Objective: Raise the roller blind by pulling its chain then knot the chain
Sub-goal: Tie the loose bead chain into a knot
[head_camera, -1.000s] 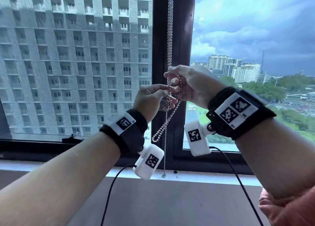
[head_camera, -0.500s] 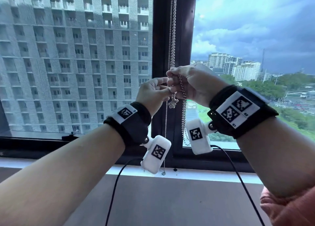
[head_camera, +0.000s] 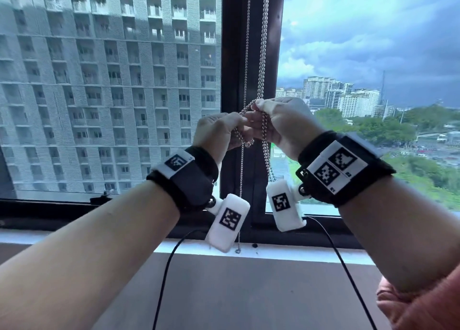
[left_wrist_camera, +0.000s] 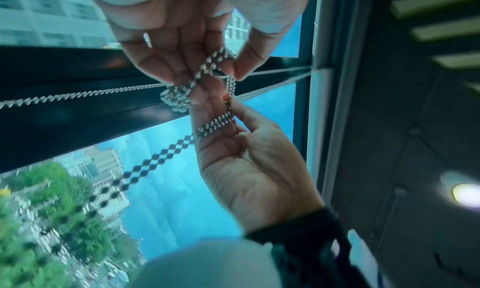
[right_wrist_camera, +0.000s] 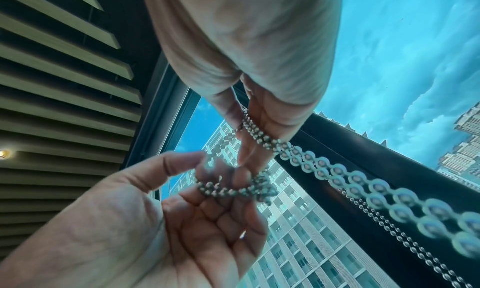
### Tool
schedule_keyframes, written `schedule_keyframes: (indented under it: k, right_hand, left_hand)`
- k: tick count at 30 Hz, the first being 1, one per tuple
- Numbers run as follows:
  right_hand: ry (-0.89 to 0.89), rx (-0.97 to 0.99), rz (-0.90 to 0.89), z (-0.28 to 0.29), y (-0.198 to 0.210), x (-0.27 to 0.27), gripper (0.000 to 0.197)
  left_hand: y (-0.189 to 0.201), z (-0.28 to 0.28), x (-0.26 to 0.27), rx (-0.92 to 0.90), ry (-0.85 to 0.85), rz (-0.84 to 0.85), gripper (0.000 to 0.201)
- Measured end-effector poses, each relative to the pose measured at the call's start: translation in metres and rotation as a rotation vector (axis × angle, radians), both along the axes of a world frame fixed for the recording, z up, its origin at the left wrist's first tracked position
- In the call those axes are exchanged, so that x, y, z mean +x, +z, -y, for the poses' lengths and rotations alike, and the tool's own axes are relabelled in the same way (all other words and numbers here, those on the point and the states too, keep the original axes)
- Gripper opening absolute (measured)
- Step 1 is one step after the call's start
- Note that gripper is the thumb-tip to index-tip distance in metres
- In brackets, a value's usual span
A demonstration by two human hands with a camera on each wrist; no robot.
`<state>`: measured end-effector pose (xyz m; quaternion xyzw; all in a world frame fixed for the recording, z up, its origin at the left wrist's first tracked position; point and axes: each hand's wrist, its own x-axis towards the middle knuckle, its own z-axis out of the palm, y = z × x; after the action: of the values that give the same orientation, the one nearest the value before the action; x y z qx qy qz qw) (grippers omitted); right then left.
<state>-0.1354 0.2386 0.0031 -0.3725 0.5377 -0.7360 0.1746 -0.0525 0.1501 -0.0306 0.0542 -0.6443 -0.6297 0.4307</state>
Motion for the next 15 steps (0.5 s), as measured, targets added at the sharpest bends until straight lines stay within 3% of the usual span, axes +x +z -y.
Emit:
schedule_keyframes:
  k: [6, 15]
  right_hand:
    - [-0.042, 0.024, -0.025, 0.001, -0.001, 0.000, 0.011]
    - [-0.025, 0.046, -0.043, -0.002, -0.001, 0.001, 0.015]
  left_hand:
    - [-0.003, -0.007, 0.001, -0.258, 0.062, 0.039, 0.030]
    - [-0.004, -0.012, 0.000, -0.180, -0.049, 0.054, 0.023]
